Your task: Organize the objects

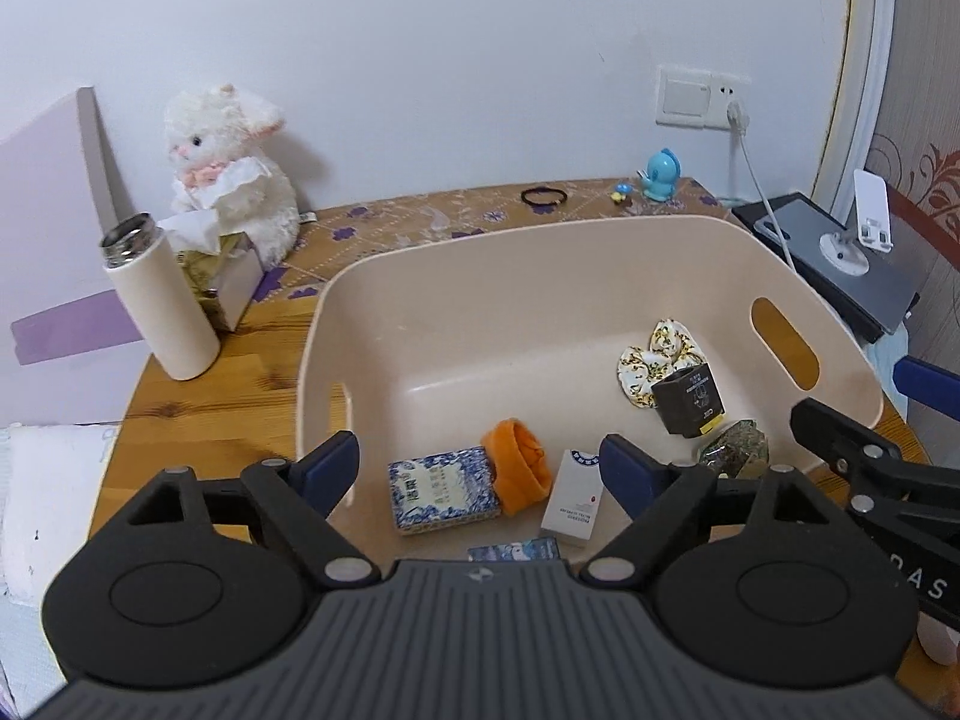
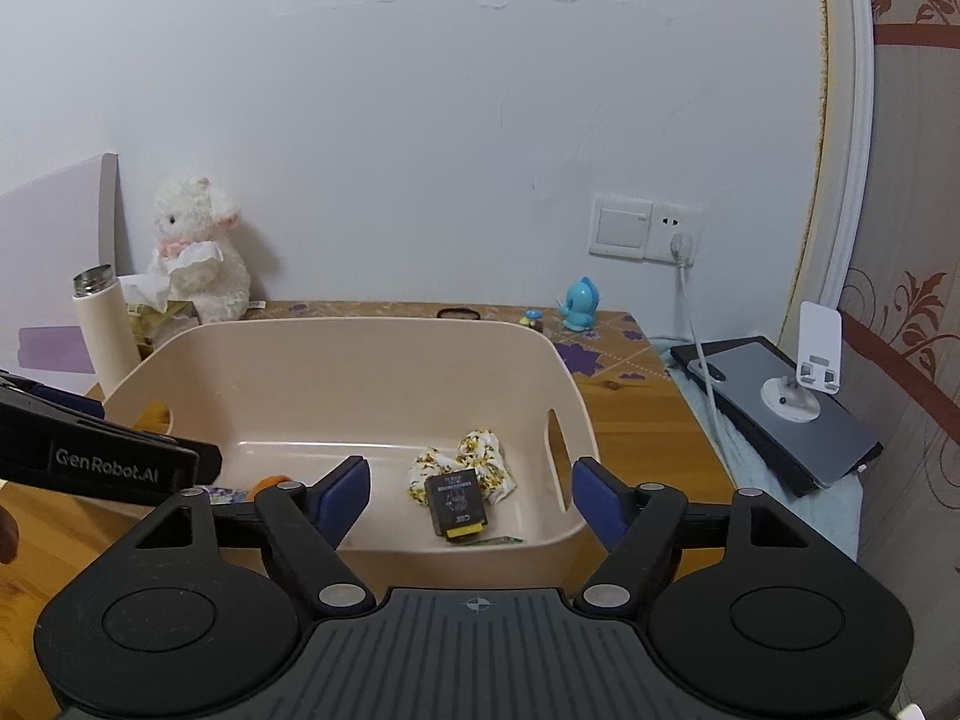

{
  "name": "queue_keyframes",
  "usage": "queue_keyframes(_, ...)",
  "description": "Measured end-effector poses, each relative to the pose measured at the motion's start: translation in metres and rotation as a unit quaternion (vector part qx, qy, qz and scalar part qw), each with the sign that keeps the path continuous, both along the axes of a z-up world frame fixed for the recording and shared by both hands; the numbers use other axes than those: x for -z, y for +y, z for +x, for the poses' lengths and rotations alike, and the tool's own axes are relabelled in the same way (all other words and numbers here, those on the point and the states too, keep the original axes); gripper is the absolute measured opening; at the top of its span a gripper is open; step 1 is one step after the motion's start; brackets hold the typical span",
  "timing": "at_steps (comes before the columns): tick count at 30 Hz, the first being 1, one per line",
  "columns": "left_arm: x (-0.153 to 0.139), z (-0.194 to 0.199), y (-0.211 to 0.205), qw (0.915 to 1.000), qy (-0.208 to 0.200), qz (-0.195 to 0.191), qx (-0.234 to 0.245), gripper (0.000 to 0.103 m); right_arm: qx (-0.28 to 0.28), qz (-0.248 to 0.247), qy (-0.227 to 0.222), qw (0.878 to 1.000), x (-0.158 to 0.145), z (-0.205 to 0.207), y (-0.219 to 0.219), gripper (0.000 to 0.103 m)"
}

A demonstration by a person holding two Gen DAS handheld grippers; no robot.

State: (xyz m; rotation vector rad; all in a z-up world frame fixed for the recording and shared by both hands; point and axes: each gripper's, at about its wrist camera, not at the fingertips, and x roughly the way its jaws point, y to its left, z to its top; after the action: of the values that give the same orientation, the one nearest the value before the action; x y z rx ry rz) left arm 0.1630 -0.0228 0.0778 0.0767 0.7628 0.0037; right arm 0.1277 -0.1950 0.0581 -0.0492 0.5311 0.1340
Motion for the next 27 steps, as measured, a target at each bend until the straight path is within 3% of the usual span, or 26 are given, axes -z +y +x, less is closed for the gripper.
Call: queue_keyframes(27, -0.017, -0.102, -0.004, 0.9979, -0.063, -0.001, 0.017, 0.089, 0.001, 0.016, -0.019, 1.0, -0.013, -0.085, -0.009, 0.081)
